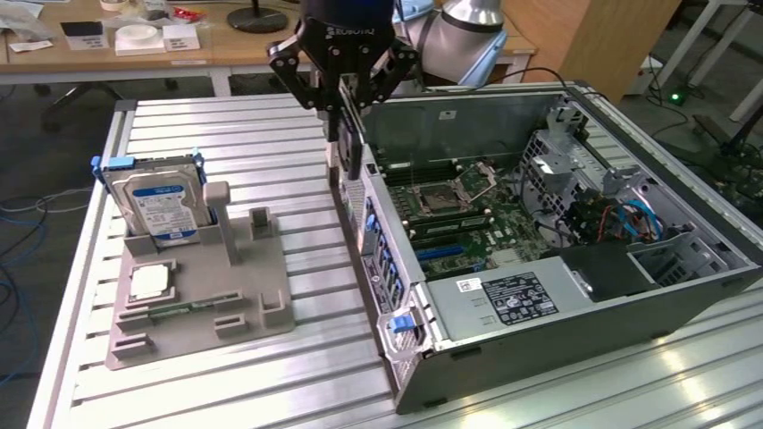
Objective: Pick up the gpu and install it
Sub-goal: 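Pick up the gpu and move the gpu toward the slot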
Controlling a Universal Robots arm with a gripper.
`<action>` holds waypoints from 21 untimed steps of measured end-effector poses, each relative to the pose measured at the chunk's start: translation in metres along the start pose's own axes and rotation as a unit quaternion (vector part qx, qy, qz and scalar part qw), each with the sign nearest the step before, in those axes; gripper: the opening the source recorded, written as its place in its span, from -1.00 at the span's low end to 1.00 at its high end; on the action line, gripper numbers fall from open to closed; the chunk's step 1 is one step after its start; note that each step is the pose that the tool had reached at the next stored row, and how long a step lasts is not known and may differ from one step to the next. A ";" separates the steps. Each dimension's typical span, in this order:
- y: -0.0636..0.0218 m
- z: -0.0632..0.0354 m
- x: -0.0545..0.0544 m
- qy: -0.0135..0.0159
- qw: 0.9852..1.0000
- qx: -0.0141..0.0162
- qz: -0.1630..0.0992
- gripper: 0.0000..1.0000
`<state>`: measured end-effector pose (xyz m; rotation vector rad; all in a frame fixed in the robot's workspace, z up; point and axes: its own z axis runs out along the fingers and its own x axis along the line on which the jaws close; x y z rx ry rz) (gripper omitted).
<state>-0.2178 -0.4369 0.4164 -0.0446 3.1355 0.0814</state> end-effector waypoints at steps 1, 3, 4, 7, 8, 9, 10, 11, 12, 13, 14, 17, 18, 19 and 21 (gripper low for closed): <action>0.0000 0.0000 -0.002 0.000 1.000 0.000 0.000 -0.44; -0.0001 0.0000 -0.005 0.000 1.000 0.000 0.000 -0.44; -0.0002 0.0001 -0.007 0.000 1.000 0.000 0.000 -0.44; -0.0003 0.0001 -0.012 0.000 1.000 0.000 0.000 -0.44; -0.0004 0.0001 -0.014 0.000 1.000 0.000 0.000 -0.44; -0.0004 0.0001 -0.016 0.000 1.000 0.000 0.000 -0.44; -0.0005 0.0001 -0.017 0.000 1.000 0.000 0.000 -0.44; -0.0005 0.0001 -0.019 0.000 1.000 0.000 0.000 -0.44; -0.0006 0.0001 -0.021 0.000 1.000 0.000 0.000 -0.44; -0.0006 0.0001 -0.022 0.000 1.000 0.000 0.000 -0.44; -0.0007 0.0001 -0.024 0.000 1.000 0.000 0.000 -0.44; -0.0008 0.0001 -0.029 0.000 1.000 0.000 0.000 -0.44; -0.0009 0.0001 -0.031 0.000 1.000 0.000 0.000 -0.44; -0.0009 0.0001 -0.033 0.000 1.000 0.000 0.000 -0.44; -0.0010 0.0002 -0.036 0.000 1.000 0.000 0.000 -0.44</action>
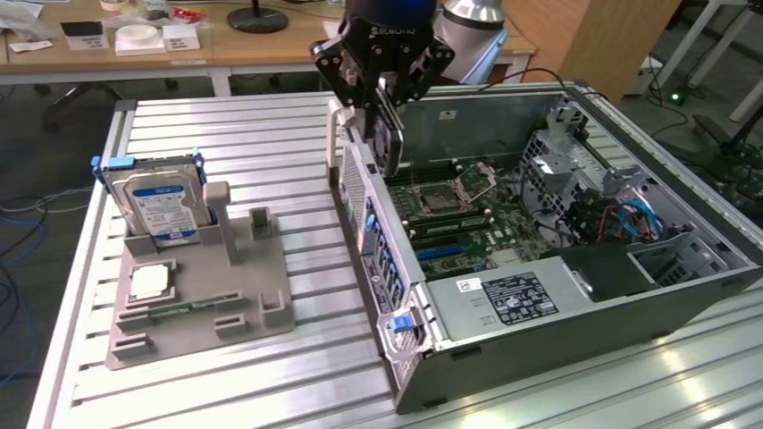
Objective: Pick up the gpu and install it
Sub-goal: 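Pick up the gpu and move the gpu toward the slot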
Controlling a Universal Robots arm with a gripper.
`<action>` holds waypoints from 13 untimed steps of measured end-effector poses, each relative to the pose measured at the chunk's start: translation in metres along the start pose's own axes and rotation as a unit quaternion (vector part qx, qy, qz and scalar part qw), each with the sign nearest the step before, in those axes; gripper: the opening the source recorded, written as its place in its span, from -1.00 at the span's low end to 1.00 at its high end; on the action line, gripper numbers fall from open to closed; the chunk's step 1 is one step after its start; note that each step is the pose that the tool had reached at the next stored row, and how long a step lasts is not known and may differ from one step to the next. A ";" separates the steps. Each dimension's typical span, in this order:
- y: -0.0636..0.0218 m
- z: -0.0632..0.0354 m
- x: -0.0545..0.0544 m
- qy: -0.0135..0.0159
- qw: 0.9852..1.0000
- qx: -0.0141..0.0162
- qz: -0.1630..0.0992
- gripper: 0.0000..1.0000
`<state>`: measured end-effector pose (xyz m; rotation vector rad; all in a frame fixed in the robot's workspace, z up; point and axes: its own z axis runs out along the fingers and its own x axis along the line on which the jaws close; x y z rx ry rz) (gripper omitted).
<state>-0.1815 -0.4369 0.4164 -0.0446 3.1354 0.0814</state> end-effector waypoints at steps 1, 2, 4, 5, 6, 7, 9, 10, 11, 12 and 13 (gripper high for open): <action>0.0000 0.0000 -0.002 0.000 1.000 0.000 0.000 -0.44; -0.0001 0.0000 -0.004 0.000 1.000 0.000 0.000 -0.44; -0.0002 0.0000 -0.007 0.000 1.000 0.000 0.000 -0.44; -0.0003 0.0000 -0.009 0.000 1.000 0.000 0.000 -0.44; -0.0003 0.0001 -0.011 0.000 1.000 0.000 0.000 -0.44; -0.0004 0.0000 -0.013 0.000 1.000 0.000 0.000 -0.44; -0.0004 0.0001 -0.016 0.000 1.000 0.000 0.000 -0.44; -0.0005 0.0000 -0.017 0.000 1.000 0.000 0.000 -0.44; -0.0005 0.0000 -0.019 0.000 1.000 0.000 0.000 -0.44; -0.0006 0.0001 -0.021 0.000 1.000 0.000 0.000 -0.44; -0.0006 0.0001 -0.022 0.000 1.000 0.000 0.000 -0.44</action>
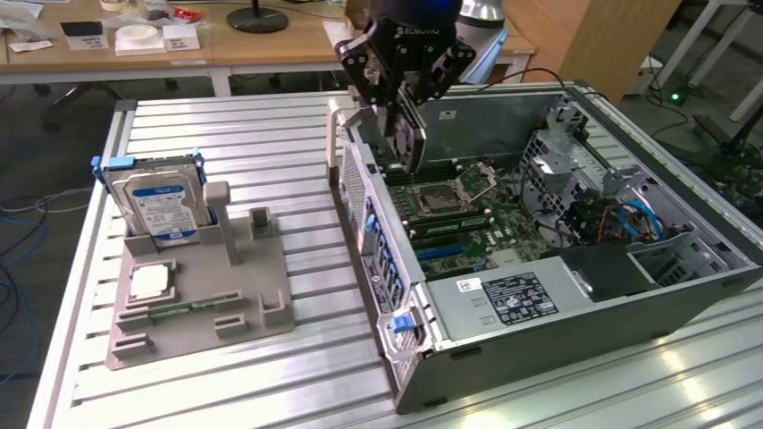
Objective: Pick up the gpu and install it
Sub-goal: 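Pick up the gpu and move the gpu toward the slot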
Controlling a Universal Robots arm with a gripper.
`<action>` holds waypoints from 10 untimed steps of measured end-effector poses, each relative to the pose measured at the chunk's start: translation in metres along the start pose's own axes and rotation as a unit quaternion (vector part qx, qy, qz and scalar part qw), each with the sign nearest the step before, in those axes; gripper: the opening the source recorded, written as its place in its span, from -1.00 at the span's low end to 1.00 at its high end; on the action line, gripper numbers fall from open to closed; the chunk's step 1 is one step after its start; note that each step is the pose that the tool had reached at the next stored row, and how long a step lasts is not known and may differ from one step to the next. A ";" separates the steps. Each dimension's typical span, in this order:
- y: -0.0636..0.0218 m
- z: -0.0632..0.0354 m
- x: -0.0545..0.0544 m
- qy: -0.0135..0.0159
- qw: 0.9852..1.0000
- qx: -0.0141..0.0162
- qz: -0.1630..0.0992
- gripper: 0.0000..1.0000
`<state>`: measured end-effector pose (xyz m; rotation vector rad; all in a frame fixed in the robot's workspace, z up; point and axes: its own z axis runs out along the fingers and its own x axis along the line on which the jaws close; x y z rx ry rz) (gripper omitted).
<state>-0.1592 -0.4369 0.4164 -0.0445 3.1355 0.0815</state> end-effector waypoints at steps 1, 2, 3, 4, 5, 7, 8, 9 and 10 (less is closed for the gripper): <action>0.0000 0.0000 -0.001 0.000 1.000 0.000 0.000 -0.44; -0.0001 0.0000 -0.003 0.000 1.000 0.000 0.000 -0.44; -0.0001 0.0000 -0.004 0.000 1.000 0.000 0.000 -0.44; -0.0002 0.0000 -0.005 0.000 1.000 0.000 0.000 -0.44; -0.0002 0.0000 -0.007 0.000 1.000 0.000 0.000 -0.44; -0.0003 0.0000 -0.010 0.000 1.000 0.000 0.000 -0.44; -0.0003 0.0000 -0.011 0.000 1.000 0.000 0.000 -0.44; -0.0004 0.0000 -0.013 0.000 1.000 0.000 0.000 -0.44; -0.0004 0.0001 -0.014 0.000 1.000 0.000 0.000 -0.44</action>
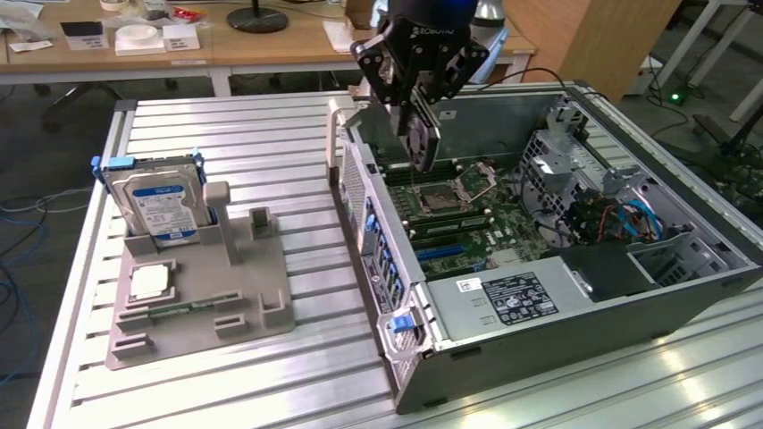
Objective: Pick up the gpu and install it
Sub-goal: 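Pick up the gpu and move the gpu toward the slot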
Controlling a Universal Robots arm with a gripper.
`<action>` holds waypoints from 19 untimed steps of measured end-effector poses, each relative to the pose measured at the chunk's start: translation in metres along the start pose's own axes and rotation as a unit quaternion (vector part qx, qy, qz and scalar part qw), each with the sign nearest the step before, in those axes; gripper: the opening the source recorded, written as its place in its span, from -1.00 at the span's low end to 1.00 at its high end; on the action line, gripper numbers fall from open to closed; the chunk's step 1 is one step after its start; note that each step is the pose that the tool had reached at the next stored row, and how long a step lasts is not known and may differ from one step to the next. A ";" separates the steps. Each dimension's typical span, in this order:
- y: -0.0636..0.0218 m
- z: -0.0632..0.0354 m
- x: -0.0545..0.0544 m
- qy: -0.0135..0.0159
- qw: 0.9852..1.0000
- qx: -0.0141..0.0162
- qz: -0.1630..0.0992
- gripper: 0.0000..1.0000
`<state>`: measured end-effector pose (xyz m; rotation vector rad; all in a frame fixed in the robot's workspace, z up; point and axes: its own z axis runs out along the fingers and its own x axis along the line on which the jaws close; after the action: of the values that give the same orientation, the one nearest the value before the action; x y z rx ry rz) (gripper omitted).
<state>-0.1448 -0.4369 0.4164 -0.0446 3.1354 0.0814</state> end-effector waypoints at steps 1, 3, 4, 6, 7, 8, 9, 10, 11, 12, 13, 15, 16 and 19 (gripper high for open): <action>0.0000 0.0000 -0.002 0.000 1.000 0.000 0.000 -0.44; -0.0001 0.0000 -0.005 0.000 1.000 0.000 0.000 -0.44; -0.0002 0.0000 -0.006 0.000 1.000 0.000 0.000 -0.44; -0.0002 0.0000 -0.009 0.000 1.000 0.000 0.000 -0.44; -0.0003 0.0000 -0.011 0.000 1.000 0.000 0.000 -0.44; -0.0004 0.0000 -0.013 0.000 1.000 0.000 0.000 -0.44; -0.0004 0.0001 -0.015 0.000 1.000 0.000 0.000 -0.44; -0.0005 0.0001 -0.017 0.000 1.000 0.000 0.000 -0.44; -0.0005 0.0001 -0.019 0.000 1.000 0.000 0.000 -0.44; -0.0006 0.0001 -0.021 0.000 1.000 0.000 0.000 -0.44; -0.0006 0.0001 -0.023 0.000 1.000 0.000 0.000 -0.44; -0.0007 0.0002 -0.026 0.000 1.000 0.000 0.000 -0.44; -0.0008 0.0002 -0.028 0.000 1.000 0.000 0.000 -0.44; -0.0009 0.0002 -0.034 0.000 1.000 0.000 0.000 -0.44</action>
<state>-0.1110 -0.4369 0.4163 -0.0446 3.1355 0.0814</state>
